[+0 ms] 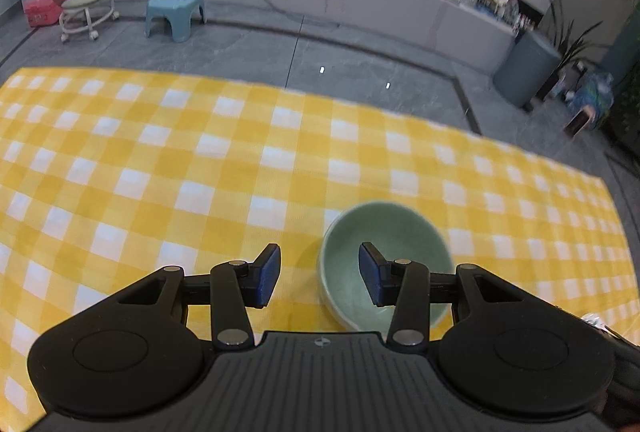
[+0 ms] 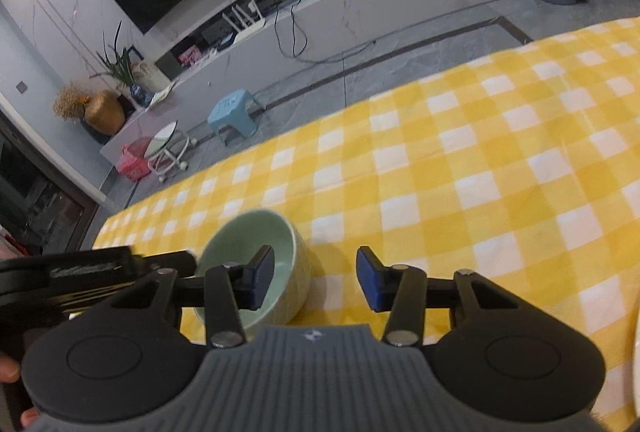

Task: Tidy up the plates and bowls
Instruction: 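Move both grippers to the pale green bowl's rim and close on it, then carry the pale green bowl with both grippers and lower it into the orange bowl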

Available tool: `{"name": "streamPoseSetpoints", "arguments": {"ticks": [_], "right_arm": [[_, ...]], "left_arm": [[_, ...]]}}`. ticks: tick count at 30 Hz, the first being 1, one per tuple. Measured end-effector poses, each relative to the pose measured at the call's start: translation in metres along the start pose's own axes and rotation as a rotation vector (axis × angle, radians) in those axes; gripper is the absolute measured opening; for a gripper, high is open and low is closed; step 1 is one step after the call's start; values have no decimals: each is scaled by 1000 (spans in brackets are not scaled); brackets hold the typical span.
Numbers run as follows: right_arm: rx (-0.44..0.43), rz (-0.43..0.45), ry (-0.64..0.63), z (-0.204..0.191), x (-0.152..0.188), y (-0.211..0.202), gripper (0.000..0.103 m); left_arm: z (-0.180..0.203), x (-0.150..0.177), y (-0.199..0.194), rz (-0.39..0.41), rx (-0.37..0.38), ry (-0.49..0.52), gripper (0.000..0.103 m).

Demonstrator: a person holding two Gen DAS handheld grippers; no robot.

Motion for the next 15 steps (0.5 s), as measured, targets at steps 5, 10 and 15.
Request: {"name": "streamPoseSetpoints", "arguments": {"ticks": [5,10,15], "right_arm": [[7,-30,-7,0,11,12,41],[0,-29,-21,-2,12,14,33],[6,-61,6,5,15,21,21]], "left_arm": [[3,9,12,-25,-28,33,48],[14,16,20,-49,-35,77,39],[23,22,25,-65,-64,125,22]]}}
Point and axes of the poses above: each gripper's, at about its wrist camera, not at the fingertips, and y roughly the way its jaws point, z to its right, x to its underside, the point moved 10 cm from there along y, roughly the way its jaws point, and after that the axes turned 3 degrees about z, right-handed, at the moved point
